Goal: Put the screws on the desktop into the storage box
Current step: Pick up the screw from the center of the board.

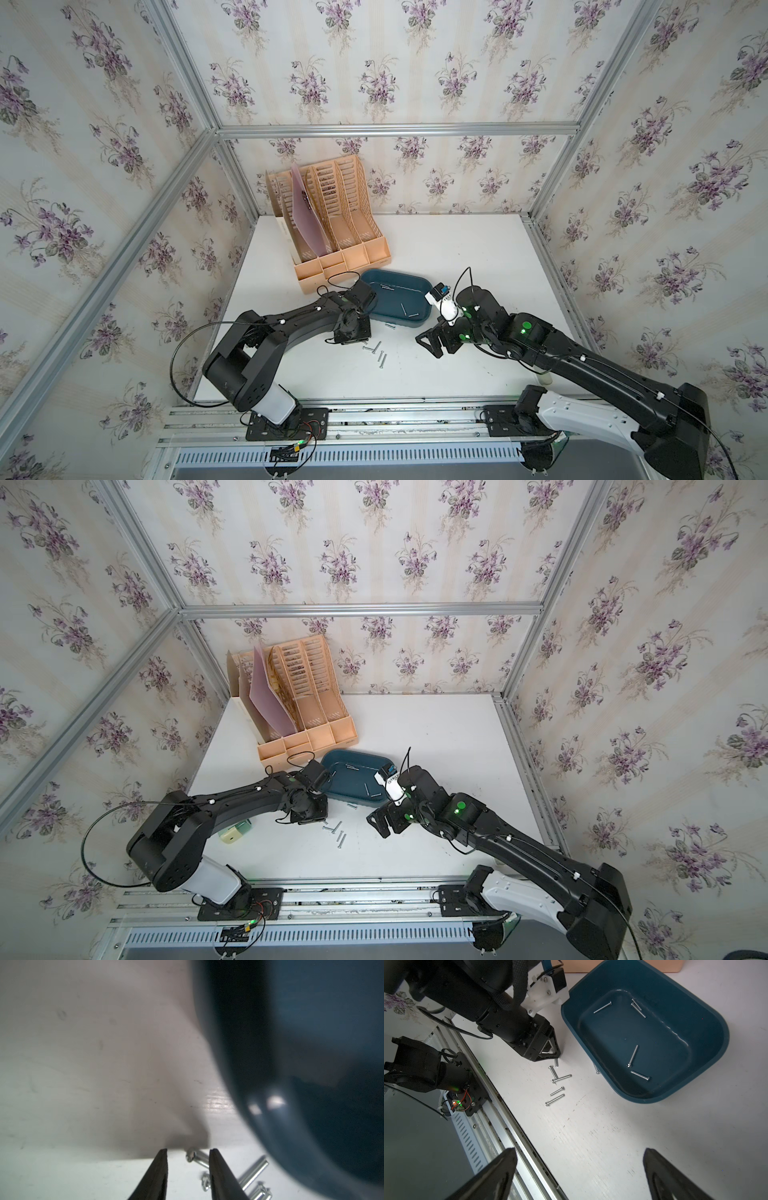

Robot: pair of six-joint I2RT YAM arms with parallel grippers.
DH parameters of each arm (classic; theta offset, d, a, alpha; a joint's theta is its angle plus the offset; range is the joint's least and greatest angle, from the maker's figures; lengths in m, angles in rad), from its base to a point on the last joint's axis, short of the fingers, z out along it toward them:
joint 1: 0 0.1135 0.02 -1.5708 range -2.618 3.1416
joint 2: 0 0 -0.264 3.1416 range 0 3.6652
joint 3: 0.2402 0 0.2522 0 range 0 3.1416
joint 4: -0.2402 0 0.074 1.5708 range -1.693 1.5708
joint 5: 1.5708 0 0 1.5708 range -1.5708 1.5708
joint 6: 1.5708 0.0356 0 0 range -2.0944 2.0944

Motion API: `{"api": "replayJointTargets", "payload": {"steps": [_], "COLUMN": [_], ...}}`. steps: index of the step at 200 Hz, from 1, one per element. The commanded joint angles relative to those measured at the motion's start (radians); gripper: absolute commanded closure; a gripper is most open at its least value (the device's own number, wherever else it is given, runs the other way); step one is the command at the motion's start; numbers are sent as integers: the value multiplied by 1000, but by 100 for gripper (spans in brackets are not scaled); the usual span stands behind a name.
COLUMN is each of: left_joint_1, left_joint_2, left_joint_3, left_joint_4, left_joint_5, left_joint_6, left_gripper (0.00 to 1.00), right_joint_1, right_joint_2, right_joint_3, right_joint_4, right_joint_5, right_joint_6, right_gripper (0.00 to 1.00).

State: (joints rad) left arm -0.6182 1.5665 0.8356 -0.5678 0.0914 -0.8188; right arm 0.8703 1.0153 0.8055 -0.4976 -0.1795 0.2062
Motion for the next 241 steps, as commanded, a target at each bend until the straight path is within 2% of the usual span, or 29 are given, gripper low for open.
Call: {"api": "replayJointTargets", "payload": {"steps": [1,168,241], "left_joint_1": [-8,-55,-54], "left_joint_2": [8,6,7], "left_joint_3": [-8,-43,-35], "left_joint_4": [-7,-39,-48], "left_joint_5": [4,-15,-42], "left_joint_6": [-30,-37,-22], "left_gripper": [64,82,84], "right_joint_1": [1,2,2], "right_joint_2": [-7,-8,-9], "right_joint_3": [1,-5,-5], "right_joint_4": [11,14,14], "right_joint_5": [-5,-2,-1], "right_joint_6": [2,4,7], "right_gripper": [0,0,0]}}
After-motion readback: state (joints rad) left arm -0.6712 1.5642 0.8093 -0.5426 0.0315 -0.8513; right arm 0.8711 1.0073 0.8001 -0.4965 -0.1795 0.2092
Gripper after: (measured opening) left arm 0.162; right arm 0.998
